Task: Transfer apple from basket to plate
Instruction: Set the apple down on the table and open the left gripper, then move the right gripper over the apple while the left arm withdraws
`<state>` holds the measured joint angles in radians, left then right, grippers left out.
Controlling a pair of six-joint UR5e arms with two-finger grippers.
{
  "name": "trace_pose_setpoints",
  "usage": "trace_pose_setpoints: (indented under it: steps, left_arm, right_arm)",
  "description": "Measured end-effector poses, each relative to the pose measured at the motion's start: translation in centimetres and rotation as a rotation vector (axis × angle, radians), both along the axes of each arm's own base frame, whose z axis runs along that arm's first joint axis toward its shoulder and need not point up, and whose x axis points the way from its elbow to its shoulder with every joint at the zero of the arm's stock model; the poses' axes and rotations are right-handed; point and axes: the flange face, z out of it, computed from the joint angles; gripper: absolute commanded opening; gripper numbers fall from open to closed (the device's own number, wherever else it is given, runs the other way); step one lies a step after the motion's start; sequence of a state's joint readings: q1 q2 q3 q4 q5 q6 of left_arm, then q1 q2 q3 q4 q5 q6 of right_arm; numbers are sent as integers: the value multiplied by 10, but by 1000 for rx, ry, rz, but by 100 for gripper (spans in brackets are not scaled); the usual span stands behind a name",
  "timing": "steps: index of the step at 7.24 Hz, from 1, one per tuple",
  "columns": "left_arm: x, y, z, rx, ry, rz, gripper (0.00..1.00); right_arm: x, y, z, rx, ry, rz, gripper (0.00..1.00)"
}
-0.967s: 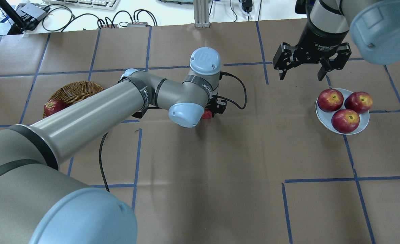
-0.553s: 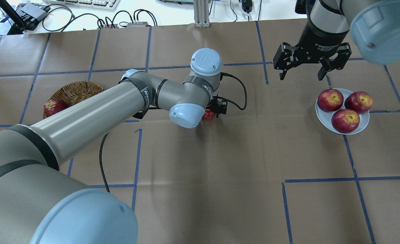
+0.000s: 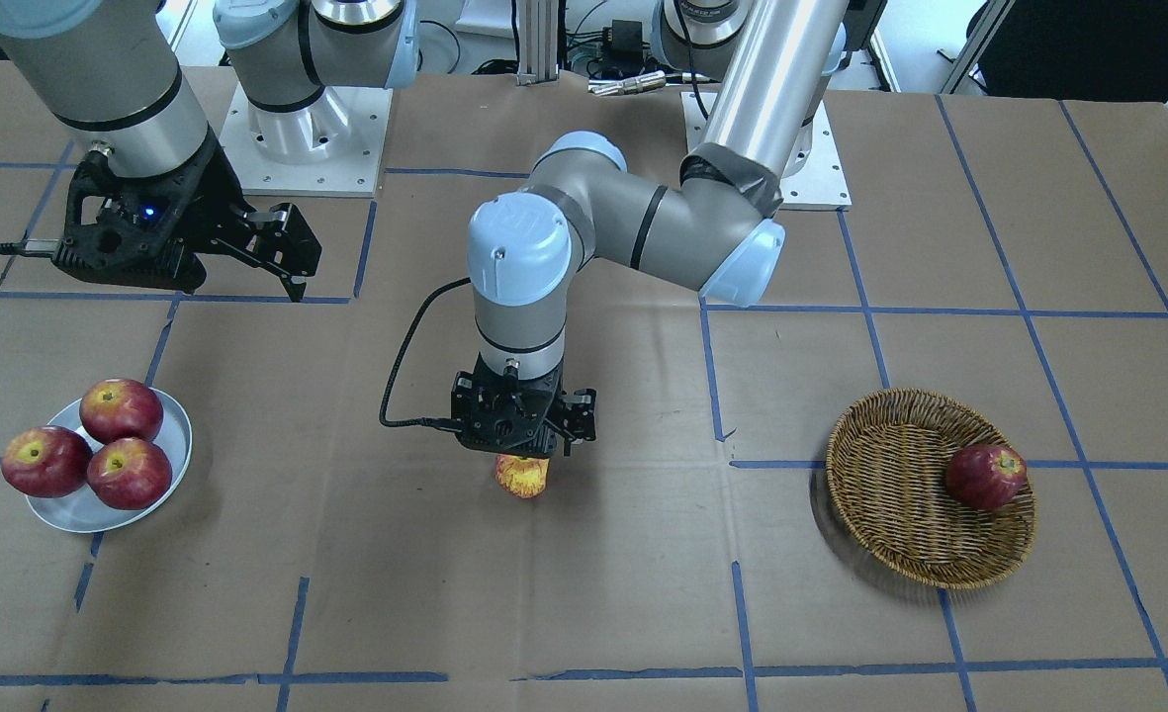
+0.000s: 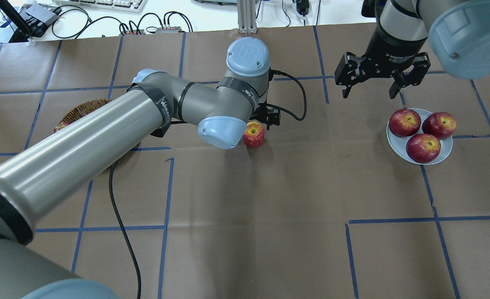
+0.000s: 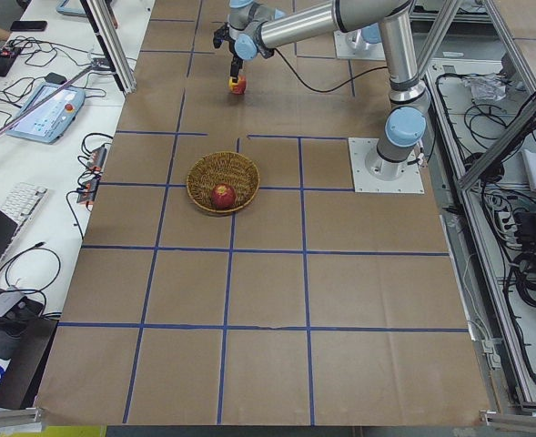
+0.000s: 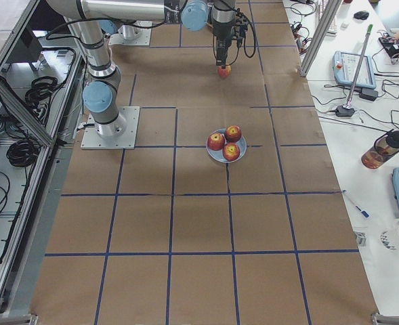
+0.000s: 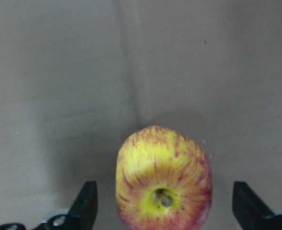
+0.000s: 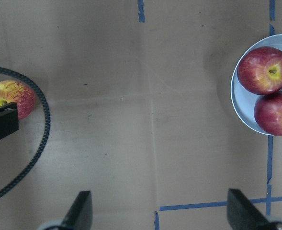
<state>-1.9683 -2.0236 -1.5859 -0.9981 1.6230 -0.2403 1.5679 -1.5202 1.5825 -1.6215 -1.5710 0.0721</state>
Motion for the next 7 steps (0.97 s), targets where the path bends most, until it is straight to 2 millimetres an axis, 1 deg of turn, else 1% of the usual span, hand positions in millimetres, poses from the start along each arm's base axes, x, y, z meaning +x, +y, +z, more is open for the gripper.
trace_pose_setpoints:
  steps: [1, 3, 4, 5, 6, 7]
  left_arm:
    - [24, 6, 42, 10, 1, 24, 99]
    - [71, 35, 123, 31, 1, 70, 99]
    - [98, 48, 155, 36, -2, 63, 99]
    - [126, 56, 173, 45, -8, 43, 99]
    - [150, 61, 184, 45, -10, 38, 99]
    - [165, 61, 194, 32, -7, 47, 99]
  right_arm:
    - [0, 0, 0, 0, -1, 0, 100]
    - [2, 1, 1, -2, -2, 0, 100]
    - [3, 1, 2, -5, -3, -2, 100]
    - [6, 0, 1, -5, -3, -2, 100]
    - [12, -4, -3, -10, -5, 5, 100]
    - [34, -13, -12, -37, -6, 22, 100]
